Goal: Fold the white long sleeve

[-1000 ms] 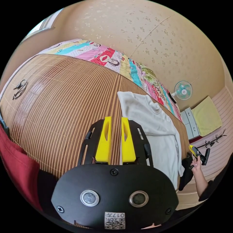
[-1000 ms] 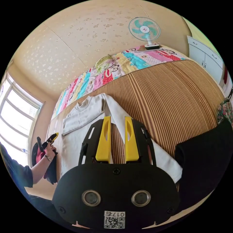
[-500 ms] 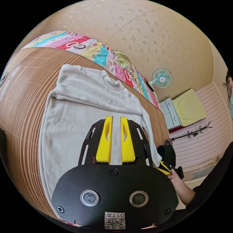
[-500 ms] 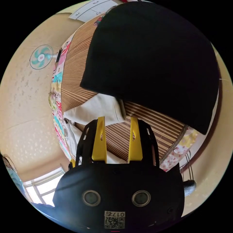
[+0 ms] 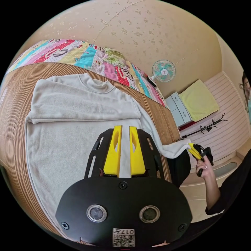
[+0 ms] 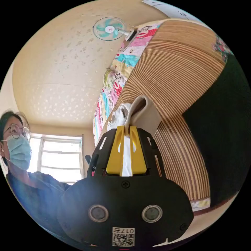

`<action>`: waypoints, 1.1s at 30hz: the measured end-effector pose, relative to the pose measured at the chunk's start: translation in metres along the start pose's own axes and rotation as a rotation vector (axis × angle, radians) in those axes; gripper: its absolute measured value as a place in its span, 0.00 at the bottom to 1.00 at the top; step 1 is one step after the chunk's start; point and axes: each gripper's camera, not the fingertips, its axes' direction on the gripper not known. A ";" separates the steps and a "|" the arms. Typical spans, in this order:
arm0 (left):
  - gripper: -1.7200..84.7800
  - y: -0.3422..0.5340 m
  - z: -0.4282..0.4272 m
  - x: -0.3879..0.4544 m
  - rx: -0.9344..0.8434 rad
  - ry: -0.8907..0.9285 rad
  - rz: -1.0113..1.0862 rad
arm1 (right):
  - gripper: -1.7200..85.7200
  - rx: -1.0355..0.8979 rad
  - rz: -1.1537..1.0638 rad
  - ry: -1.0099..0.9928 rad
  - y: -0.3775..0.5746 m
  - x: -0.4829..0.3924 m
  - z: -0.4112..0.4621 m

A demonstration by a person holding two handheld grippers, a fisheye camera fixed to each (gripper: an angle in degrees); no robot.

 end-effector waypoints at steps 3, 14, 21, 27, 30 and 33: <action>0.08 0.001 0.000 -0.007 -0.006 0.007 0.000 | 0.05 0.141 -0.194 0.150 -0.033 -0.024 -0.048; 0.08 0.011 -0.021 -0.052 0.025 -0.008 -0.060 | 0.05 0.022 0.001 0.381 -0.069 0.133 -0.016; 0.07 0.020 -0.062 -0.075 0.058 0.006 -0.140 | 0.05 0.082 -0.541 0.219 -0.037 -0.085 0.073; 0.11 0.036 -0.102 -0.095 0.134 0.078 -0.191 | 0.06 -0.138 -0.995 -0.148 0.023 -0.257 0.238; 0.12 0.045 -0.125 -0.114 0.173 0.081 -0.234 | 0.06 -0.298 -0.979 -0.236 0.077 -0.278 0.348; 0.12 0.052 -0.151 -0.136 0.223 0.046 -0.274 | 0.07 -0.461 -1.014 -0.185 0.145 -0.266 0.455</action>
